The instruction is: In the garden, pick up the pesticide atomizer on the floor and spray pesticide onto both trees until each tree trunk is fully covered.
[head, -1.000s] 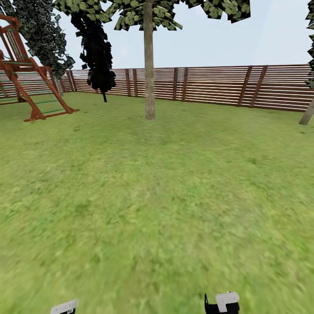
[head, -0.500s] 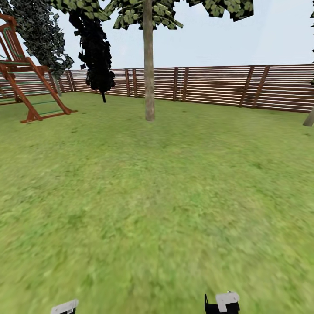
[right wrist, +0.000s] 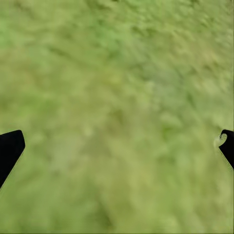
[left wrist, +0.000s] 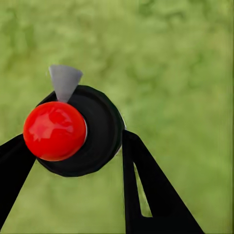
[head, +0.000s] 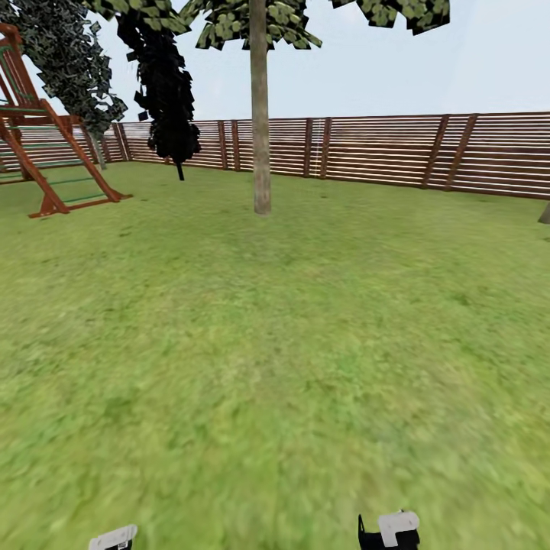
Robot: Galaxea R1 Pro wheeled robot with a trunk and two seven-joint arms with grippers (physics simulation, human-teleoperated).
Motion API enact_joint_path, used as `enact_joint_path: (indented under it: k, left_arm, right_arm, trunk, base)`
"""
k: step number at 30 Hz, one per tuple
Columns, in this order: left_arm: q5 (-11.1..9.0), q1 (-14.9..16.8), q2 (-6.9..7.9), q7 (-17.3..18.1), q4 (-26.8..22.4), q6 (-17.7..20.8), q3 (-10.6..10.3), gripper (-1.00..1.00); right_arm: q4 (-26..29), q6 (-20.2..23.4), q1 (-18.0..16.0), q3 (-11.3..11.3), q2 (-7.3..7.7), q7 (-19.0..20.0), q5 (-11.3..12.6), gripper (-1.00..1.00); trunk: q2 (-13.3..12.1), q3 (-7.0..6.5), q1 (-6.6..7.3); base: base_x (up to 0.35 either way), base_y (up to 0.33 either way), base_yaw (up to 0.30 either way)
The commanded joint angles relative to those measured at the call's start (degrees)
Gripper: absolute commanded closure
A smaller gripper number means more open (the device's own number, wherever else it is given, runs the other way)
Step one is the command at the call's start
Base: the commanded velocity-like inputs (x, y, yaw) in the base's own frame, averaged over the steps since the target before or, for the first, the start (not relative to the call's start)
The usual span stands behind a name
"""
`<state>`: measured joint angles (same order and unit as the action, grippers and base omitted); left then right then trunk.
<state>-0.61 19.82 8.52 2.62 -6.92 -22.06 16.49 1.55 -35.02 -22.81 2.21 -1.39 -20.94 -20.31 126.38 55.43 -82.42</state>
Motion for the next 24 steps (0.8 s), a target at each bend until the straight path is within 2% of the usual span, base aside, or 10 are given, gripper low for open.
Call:
enact_joint_path:
  k: [1, 24]
  left_arm:
    - [-0.1, 0.0, 0.00, 0.3, 0.1, -0.2, 0.3, 1.00]
    - [-0.1, 0.0, -0.05, 0.3, 0.1, -0.2, 0.3, 1.00]
  right_arm:
    - [-0.1, 0.0, 0.0, 0.2, -0.02, -0.4, -0.6, -1.00]
    - [-0.1, 0.0, 0.0, 0.2, -0.15, -0.4, -0.6, -1.00]
  trunk:
    - [0.0, 0.05, -0.03]
    - [0.0, 0.05, -0.03]
  base:
    - [0.340, 0.000, 0.000]
    - [0.340, 0.000, 0.000]
